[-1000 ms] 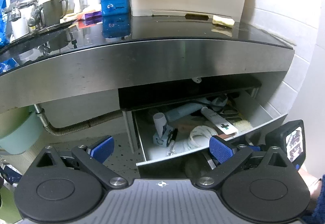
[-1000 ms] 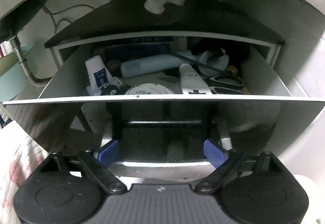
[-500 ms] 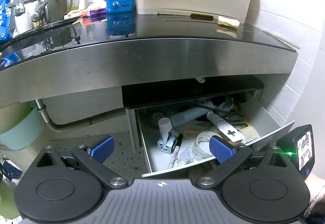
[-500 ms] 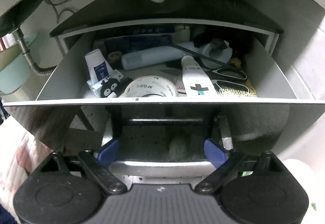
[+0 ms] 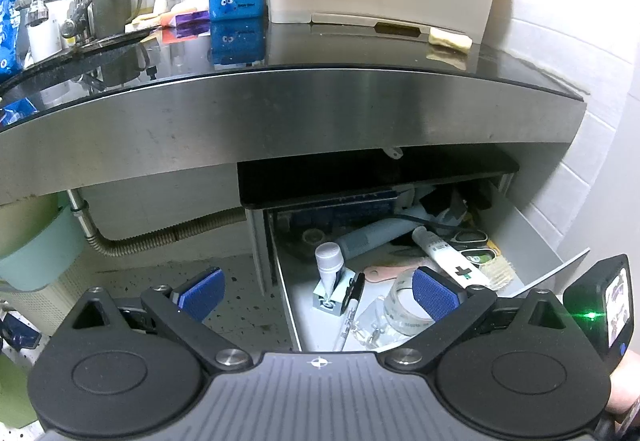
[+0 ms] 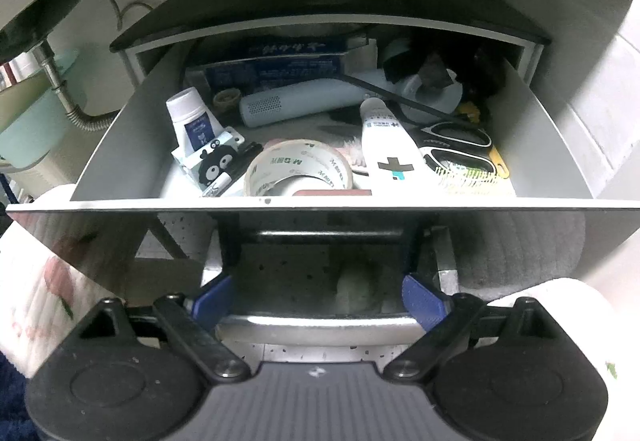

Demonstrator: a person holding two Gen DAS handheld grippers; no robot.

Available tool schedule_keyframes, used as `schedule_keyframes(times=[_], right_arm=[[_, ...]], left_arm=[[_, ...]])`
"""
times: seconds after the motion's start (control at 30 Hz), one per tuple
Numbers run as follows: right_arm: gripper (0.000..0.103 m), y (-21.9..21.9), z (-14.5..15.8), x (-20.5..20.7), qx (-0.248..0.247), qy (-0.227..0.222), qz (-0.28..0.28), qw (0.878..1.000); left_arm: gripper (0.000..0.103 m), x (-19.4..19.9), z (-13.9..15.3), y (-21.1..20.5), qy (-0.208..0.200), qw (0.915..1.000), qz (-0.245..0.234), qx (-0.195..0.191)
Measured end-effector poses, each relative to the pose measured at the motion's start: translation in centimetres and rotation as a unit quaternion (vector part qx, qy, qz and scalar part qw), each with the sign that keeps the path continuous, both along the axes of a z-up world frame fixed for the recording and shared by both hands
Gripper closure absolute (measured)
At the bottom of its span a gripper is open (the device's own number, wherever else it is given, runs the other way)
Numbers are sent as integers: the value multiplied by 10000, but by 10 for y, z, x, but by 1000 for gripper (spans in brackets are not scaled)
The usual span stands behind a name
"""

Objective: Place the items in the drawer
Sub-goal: 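Release the drawer handle and back the right tool away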

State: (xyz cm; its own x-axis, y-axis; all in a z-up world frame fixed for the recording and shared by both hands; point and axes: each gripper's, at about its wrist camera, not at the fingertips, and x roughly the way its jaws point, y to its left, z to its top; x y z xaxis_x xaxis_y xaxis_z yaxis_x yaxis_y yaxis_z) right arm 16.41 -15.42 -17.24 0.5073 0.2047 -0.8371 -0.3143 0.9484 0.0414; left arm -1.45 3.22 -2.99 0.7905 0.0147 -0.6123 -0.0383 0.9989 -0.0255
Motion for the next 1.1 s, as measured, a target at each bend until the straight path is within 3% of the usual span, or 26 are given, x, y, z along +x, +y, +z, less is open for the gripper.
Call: schedule_keyframes(times=[0.53,0.7,0.93,1.1], right_arm=[[11,7,-7,22,90,-166,-3,9998],[11,-5,-7,6,310,-276,-23,9991],[10,-16,3,-13,673,-516,-121,9963],[9,-26,15,-32,928,-918,-255,9911]], left_arm=[[2,5,-7,-5,125,9994,-284,-122],[2,2,-2,-16,-90,9994,-317,89],[2,0,13,-25,-454,9980,-434,7],[2,-5,23,-30,-876,9955,-351,4]])
